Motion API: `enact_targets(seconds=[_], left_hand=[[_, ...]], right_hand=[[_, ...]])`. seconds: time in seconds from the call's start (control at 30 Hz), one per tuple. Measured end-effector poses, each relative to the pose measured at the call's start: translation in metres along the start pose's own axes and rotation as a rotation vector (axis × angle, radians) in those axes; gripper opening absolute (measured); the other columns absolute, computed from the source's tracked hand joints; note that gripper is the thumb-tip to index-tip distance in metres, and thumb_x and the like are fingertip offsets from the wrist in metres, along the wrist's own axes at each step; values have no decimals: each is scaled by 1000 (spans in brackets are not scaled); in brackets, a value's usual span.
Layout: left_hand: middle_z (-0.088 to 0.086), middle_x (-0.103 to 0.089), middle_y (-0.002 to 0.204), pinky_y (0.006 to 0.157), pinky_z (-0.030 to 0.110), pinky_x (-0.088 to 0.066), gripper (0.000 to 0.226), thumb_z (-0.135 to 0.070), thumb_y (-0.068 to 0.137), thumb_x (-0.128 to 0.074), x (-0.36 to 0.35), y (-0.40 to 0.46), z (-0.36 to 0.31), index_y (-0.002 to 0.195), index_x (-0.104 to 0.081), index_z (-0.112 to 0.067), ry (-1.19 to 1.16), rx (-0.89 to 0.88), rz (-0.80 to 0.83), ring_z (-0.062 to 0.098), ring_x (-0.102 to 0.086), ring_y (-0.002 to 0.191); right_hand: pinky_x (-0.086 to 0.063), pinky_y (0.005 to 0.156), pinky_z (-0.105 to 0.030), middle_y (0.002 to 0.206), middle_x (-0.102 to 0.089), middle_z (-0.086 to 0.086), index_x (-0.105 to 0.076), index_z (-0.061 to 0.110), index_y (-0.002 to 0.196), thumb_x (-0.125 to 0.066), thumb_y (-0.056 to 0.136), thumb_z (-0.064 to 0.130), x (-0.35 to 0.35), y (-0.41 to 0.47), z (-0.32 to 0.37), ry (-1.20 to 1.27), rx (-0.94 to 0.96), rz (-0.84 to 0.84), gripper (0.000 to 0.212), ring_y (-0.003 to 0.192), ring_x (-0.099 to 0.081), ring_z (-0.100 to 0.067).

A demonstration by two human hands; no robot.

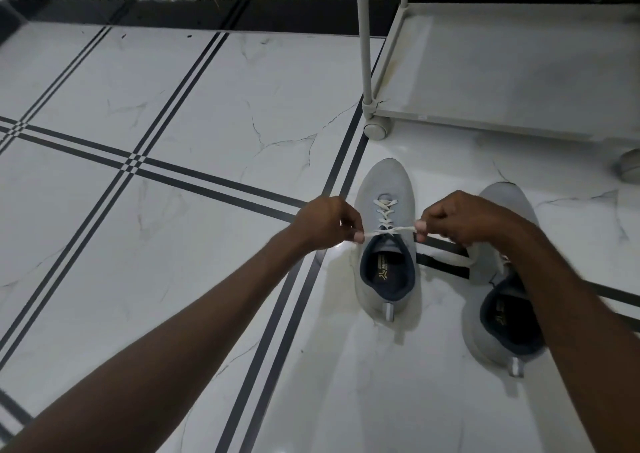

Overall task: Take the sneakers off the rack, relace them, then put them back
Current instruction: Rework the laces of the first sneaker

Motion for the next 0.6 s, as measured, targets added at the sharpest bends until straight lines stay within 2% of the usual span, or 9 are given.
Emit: enact_targets(seconds=[0.07, 0.1, 0.2, 0.27, 0.4, 0.53, 0.6], left_hand=[[-7, -76, 84, 75, 30, -54, 14, -37, 82, -76, -2, 1, -2, 89, -79, -25, -17, 7, -29, 9, -67, 78], [-7, -76, 81, 73, 27, -54, 15, -35, 83, -75, -4, 3, -4, 89, -78, -22, -43, 9, -13, 8, -68, 76], [-4, -75, 71, 61, 14, -53, 13, -27, 85, -74, -12, 7, -8, 86, -74, -14, -140, 61, 35, 6, -70, 60], [-2, -76, 72, 60, 19, -53, 10, -24, 84, -75, -13, 8, -6, 82, -74, -14, -170, 91, -21, 8, -70, 61], [1, -76, 73, 66, 22, -47, 10, -19, 83, -76, -14, 1, 18, 79, -74, -10, -260, 198, -63, 7, -66, 69], [3, -76, 72, 74, 26, -51, 12, -14, 85, -73, -31, -8, 38, 74, -72, -12, -302, 275, -48, 6, -66, 70], [1, -76, 70, 78, 31, -54, 15, -14, 86, -72, -38, -10, 44, 71, -71, -15, -321, 297, -42, 10, -69, 73]], right_hand=[[-52, 55, -26, 60, -64, -1, -73, 3, 85, -57, 96, 12, -13, 5, -3, 23, -55, 84, 21, 54, -59, -18], [-54, 58, -27, 66, -67, -7, -71, 0, 86, -53, 97, 8, -19, 7, -3, 47, -71, 102, 22, 58, -62, -20], [-45, 54, -30, 67, -66, -14, -69, 3, 81, -55, 97, 23, -30, 17, 1, 74, -66, 2, 29, 55, -54, -24], [-40, 57, -29, 66, -66, -11, -73, 9, 76, -59, 94, 34, -28, 20, 5, -32, 7, -106, 33, 56, -53, -21], [-37, 57, -22, 52, -63, 14, -73, 19, 65, -59, 93, 29, -21, 19, -14, -107, 60, -154, 33, 56, -52, -6], [-38, 59, -28, 49, -56, 5, -62, 23, 54, -57, 92, 29, -17, 21, -39, -184, 1, -244, 40, 55, -50, -17], [-38, 58, -26, 50, -54, 5, -59, 22, 52, -58, 92, 29, -20, 23, -42, -188, -18, -283, 41, 52, -49, -13]])
Point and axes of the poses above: each hand's wrist, its own y-axis towards the middle knuckle, its own x-axis out of the back of the hand, z = x × y, the point moved 6 cm from there along y, towards the middle knuckle
